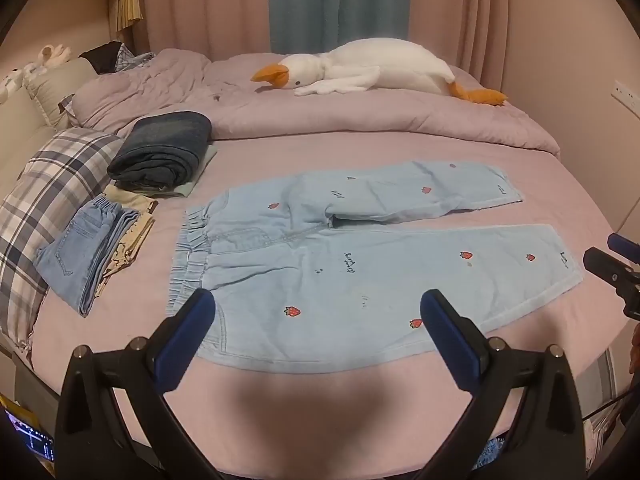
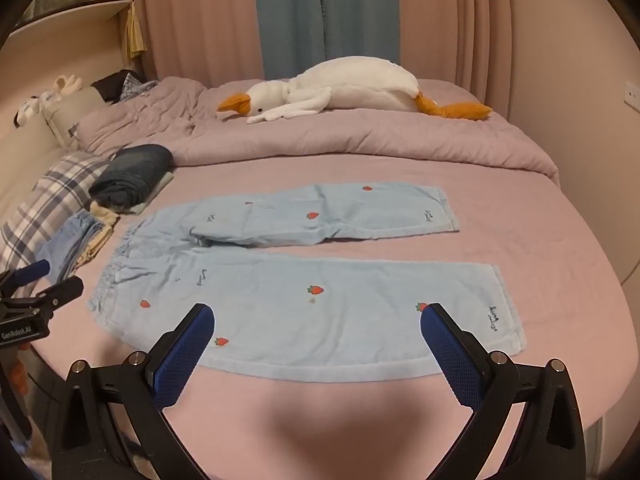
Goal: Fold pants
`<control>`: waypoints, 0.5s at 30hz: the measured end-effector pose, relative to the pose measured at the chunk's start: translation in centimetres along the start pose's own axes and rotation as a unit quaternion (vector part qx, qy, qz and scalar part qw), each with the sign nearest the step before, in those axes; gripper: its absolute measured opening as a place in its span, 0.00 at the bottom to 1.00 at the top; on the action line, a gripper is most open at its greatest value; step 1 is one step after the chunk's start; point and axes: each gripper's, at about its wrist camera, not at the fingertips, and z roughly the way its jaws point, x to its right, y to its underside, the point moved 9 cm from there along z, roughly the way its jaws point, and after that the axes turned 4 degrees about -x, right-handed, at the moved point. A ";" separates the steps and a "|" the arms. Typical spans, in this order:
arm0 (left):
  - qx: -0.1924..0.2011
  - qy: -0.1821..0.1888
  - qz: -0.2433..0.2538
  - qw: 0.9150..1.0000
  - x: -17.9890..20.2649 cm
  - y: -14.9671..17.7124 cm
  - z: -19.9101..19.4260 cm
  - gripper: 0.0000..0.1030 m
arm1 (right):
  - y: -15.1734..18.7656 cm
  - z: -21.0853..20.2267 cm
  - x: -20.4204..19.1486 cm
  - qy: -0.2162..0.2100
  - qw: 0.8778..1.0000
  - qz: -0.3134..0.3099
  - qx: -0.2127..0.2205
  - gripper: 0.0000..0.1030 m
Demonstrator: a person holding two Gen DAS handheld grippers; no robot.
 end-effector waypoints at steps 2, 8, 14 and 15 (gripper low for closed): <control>0.000 0.001 0.001 1.000 0.2 0.0 0.0 1.00 | 0.0 0.0 0.0 0.001 1.000 0.000 0.000 0.99; -0.001 -0.001 -0.001 1.000 0.5 0.1 0.3 1.00 | 0.5 0.0 0.5 -0.003 1.000 -0.002 0.001 0.99; 0.001 0.000 -0.002 1.000 0.6 0.1 0.3 1.00 | 0.2 -0.1 0.1 -0.002 1.000 -0.002 0.001 0.99; 0.000 0.000 -0.002 1.000 0.7 0.1 0.3 1.00 | 0.0 -0.2 0.0 -0.002 1.000 -0.003 0.002 0.99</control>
